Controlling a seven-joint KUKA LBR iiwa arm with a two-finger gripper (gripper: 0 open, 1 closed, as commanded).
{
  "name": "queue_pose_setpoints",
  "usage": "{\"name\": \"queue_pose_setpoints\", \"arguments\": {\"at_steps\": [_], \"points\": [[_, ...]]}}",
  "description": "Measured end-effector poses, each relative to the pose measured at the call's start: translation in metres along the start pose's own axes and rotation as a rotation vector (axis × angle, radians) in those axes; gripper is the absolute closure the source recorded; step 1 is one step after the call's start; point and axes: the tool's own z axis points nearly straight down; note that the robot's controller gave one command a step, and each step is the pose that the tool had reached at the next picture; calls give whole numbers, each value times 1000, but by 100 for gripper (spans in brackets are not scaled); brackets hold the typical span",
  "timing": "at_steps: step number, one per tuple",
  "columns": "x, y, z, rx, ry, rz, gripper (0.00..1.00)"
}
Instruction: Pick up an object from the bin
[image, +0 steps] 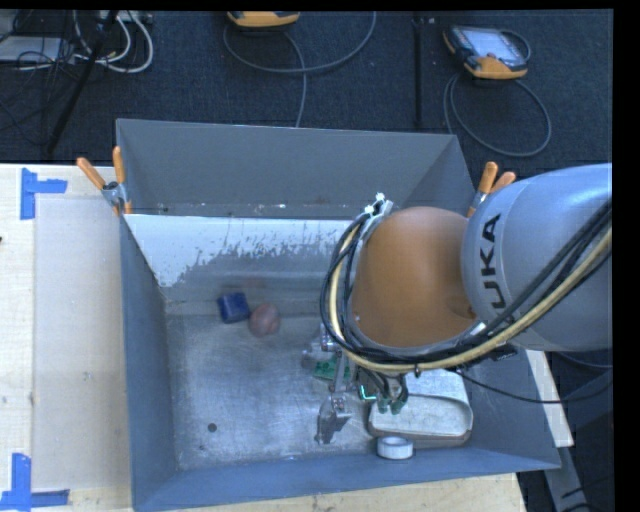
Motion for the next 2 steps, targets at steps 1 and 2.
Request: {"name": "queue_pose_setpoints", "arguments": {"at_steps": [1, 2], "points": [[-25, -45, 67, 0, -3, -136, 0], [-61, -111, 104, -10, -28, -105, 0]]}}
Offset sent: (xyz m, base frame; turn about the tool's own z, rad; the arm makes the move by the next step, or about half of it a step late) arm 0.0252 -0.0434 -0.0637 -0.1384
